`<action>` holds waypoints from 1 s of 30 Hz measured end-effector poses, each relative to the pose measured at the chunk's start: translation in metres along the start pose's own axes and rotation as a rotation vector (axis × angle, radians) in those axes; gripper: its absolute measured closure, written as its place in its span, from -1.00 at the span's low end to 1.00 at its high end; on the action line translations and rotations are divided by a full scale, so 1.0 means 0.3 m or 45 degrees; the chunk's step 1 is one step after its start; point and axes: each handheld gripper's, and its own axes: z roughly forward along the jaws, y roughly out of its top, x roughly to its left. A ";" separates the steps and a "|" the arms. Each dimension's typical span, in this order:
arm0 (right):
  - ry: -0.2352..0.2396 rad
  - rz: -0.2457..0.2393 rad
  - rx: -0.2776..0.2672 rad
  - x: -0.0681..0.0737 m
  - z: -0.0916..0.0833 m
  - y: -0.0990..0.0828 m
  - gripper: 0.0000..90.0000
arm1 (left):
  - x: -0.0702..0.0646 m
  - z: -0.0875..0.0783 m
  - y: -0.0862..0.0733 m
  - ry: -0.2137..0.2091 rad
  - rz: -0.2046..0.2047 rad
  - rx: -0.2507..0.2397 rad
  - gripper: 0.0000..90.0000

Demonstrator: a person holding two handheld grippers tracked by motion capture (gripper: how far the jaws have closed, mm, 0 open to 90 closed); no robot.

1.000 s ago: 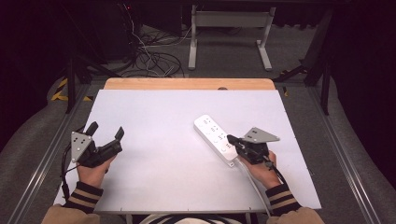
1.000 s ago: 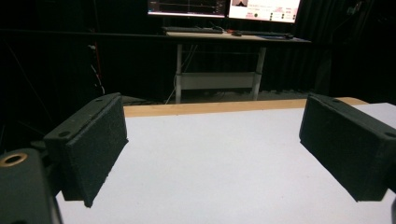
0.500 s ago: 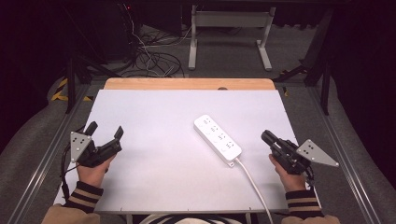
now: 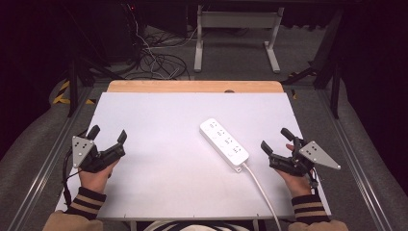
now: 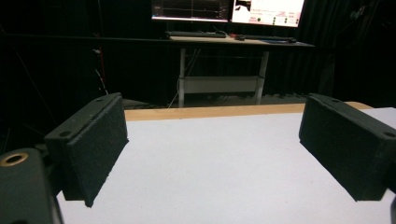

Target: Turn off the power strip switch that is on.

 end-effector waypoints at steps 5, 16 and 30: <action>-0.019 -0.027 -0.016 0.003 0.017 -0.012 -0.72 | 0.001 -0.001 -0.002 0.002 -0.001 0.004 -0.81; -0.018 -0.074 0.016 0.006 0.042 -0.023 -0.72 | 0.011 -0.018 -0.002 0.016 -0.009 -0.001 -0.81; -0.040 -0.096 0.064 0.009 0.066 -0.032 -0.72 | 0.019 -0.031 -0.003 0.027 -0.019 -0.005 -0.81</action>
